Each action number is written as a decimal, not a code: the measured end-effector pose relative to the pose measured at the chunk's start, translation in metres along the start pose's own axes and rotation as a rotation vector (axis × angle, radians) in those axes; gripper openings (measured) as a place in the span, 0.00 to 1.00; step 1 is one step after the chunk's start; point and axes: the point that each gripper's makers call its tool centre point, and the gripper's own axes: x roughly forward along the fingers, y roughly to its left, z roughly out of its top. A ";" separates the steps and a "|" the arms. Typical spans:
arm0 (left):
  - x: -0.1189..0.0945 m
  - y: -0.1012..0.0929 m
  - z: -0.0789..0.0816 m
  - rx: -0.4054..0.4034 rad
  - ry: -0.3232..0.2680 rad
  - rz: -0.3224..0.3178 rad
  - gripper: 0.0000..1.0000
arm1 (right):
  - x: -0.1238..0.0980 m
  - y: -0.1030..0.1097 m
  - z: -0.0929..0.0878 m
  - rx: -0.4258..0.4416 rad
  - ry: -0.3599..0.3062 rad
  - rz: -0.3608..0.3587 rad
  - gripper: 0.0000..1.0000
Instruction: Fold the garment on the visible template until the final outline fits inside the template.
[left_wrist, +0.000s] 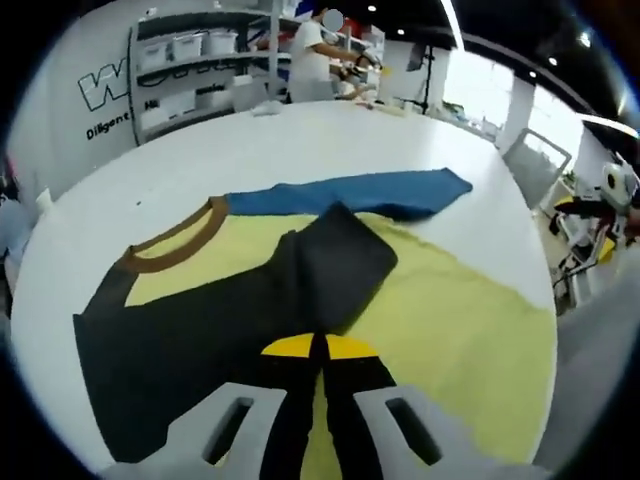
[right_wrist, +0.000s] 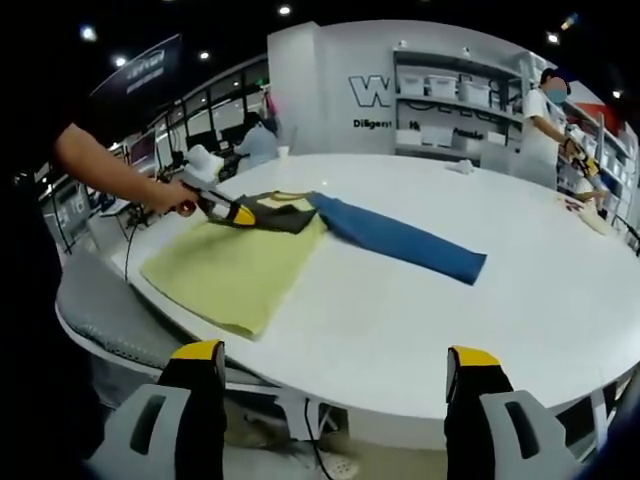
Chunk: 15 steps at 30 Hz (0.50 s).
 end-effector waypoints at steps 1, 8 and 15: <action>0.000 0.001 -0.002 0.002 0.009 -0.005 0.01 | 0.000 0.001 0.000 0.001 -0.001 0.002 0.90; 0.004 -0.006 0.020 0.204 -0.096 0.022 0.16 | 0.001 0.003 -0.001 0.001 0.002 0.006 0.90; 0.021 -0.038 0.035 0.283 -0.119 -0.027 0.29 | -0.002 0.001 -0.003 0.008 0.005 -0.002 0.90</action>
